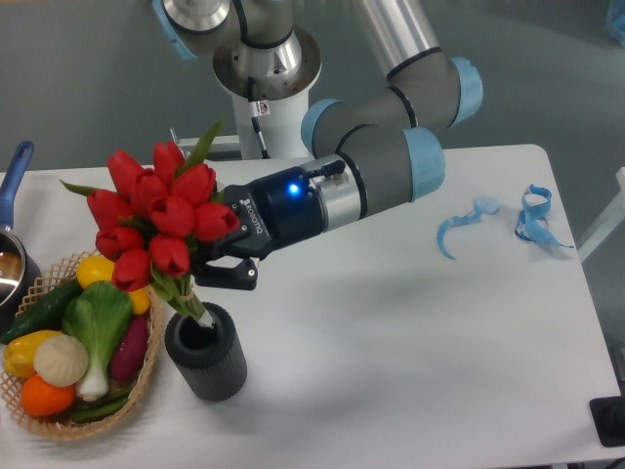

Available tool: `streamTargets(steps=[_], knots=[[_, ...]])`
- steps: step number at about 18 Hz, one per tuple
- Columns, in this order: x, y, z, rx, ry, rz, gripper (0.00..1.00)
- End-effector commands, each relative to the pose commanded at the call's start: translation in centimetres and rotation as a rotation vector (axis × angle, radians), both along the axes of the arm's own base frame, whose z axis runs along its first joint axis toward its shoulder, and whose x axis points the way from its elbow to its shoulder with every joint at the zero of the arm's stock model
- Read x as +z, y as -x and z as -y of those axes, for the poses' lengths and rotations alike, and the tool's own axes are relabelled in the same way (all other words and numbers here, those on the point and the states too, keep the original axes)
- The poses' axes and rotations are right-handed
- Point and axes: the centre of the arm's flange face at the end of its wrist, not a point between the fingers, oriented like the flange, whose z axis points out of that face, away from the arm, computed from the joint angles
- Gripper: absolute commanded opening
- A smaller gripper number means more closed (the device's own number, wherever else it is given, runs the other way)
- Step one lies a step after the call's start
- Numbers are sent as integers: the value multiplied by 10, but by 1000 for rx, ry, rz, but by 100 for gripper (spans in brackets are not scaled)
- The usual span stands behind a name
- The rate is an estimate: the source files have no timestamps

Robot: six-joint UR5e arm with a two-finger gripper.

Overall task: Insert the flowers into the vase
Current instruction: 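Lower the tulip stems into the black vase opening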

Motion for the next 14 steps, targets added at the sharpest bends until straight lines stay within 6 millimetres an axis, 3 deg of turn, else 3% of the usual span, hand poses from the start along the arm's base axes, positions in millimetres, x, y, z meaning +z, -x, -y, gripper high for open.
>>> streamTargets(steps=[6,14], knots=[[-27,5,-5,3,34,28,22],[-85,-5,5,16,55,59,22]])
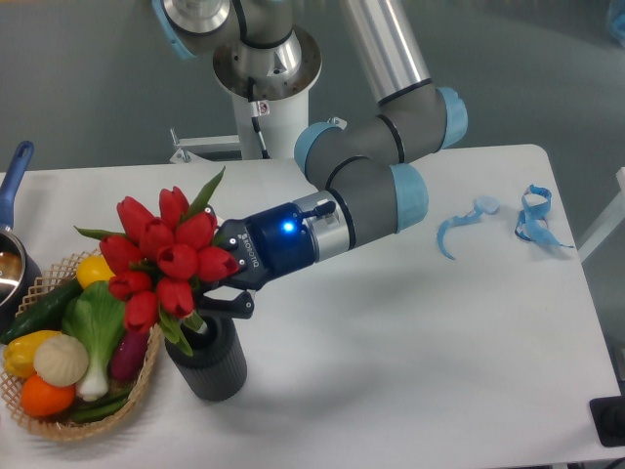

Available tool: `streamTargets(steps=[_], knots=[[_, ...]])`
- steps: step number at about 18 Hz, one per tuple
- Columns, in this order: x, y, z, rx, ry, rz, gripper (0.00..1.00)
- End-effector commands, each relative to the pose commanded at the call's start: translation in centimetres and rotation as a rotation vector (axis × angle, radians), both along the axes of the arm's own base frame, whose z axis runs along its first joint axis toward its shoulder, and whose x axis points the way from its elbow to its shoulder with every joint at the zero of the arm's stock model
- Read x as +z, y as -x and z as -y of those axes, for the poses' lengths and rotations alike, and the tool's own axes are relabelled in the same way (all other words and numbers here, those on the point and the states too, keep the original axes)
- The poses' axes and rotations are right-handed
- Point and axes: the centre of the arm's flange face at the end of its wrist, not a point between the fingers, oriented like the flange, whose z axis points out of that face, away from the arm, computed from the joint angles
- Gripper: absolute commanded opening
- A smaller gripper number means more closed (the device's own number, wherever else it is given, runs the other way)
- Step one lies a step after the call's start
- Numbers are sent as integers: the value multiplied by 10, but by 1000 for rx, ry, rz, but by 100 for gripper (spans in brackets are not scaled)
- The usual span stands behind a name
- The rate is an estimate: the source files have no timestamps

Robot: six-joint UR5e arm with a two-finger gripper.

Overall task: Insert the flowers into the vase
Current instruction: 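Lower the tulip stems into the black vase opening, then open the gripper to release the tulips in the vase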

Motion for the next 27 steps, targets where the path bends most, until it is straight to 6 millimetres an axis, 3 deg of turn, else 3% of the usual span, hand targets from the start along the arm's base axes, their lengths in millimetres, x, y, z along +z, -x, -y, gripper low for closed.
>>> streamTargets(steps=[7,21,25,26,27], knots=[[-33,4,-3,13,30,-17,22],[-64,11,-3,41,130,-48,27],[-71,9,-1,41,127,-55,46],[-73,8,-1,41,115,-69,62],[-74,9,-1,44,103,-85,87]])
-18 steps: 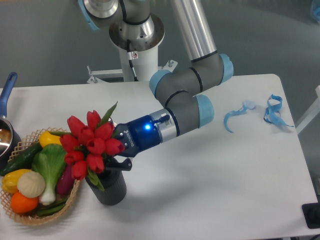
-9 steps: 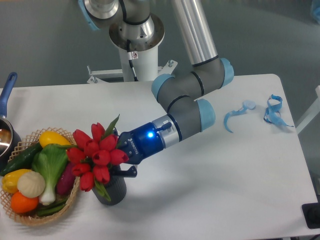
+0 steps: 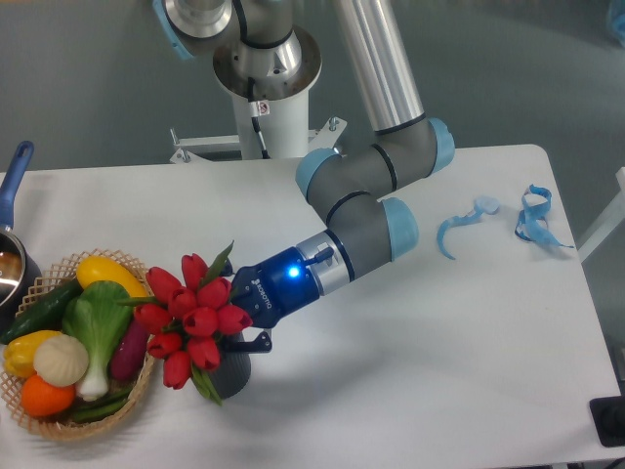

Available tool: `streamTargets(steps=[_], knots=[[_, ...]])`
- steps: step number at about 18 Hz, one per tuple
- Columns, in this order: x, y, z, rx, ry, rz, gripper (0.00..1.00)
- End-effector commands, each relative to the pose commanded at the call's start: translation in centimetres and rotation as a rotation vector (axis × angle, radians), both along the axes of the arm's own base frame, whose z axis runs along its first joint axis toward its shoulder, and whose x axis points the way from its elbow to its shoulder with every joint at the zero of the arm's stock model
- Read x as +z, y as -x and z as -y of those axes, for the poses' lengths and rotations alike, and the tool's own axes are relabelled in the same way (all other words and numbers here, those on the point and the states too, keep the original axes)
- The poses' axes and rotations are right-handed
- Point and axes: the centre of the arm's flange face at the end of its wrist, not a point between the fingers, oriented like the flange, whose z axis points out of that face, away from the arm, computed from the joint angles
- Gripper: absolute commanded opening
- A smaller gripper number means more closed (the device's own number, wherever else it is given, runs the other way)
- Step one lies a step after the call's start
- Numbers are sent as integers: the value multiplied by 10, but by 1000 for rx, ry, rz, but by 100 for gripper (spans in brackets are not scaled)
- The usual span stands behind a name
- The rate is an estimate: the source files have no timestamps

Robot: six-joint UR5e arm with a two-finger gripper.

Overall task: Insert the flowers into the vase
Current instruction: 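Open the gripper to release the tulips in the vase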

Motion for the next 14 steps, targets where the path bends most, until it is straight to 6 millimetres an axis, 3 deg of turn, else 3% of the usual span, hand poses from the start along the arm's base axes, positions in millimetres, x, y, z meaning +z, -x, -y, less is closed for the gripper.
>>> streamTargets(steps=[1,4,10,12,14], knots=[[0,0,0,0,-4,-5,100],[1,0,0,0,-4,-8,100],[-16,0,9,21,59,-63,100],[-15,6,12,35,80,-101,100],[-1,8,17,47,75,-131,100]])
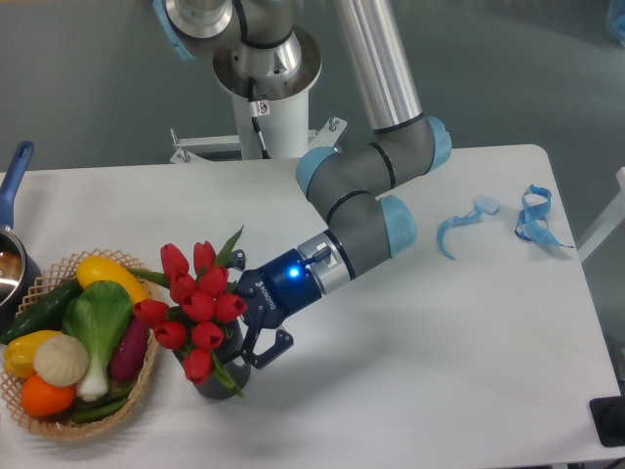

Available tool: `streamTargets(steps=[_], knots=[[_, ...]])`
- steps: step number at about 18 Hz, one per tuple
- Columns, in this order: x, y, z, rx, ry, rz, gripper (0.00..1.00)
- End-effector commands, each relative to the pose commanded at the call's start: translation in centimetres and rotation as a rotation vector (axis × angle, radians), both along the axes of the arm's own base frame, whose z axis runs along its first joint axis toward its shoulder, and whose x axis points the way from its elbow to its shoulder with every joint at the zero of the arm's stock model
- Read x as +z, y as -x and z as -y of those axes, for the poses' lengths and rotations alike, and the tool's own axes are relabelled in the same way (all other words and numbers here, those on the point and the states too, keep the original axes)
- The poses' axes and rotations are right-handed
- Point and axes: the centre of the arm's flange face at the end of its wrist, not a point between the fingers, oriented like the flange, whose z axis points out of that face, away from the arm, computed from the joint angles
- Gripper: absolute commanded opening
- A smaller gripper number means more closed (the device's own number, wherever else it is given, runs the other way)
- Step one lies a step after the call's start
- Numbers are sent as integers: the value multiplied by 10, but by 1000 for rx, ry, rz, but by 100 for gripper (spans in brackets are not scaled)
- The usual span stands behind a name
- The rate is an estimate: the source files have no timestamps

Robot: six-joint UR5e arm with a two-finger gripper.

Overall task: Insert the flowers into the vase
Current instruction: 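Open the gripper to release the tulips in the vase, then raise the open gripper up away from the tulips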

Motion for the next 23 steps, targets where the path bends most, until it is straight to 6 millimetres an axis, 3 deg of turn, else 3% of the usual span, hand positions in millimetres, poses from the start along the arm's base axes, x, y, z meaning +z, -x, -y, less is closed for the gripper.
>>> streamTargets(steps=[9,11,18,21,23], knots=[[59,-6,26,88,161,-277,100],[49,-15,37,99,208,-282,100],[55,-23,43,108,234,-317,100],[59,-20,48,132,283,-372,100],[70,-8,57,182,352,-456,100]])
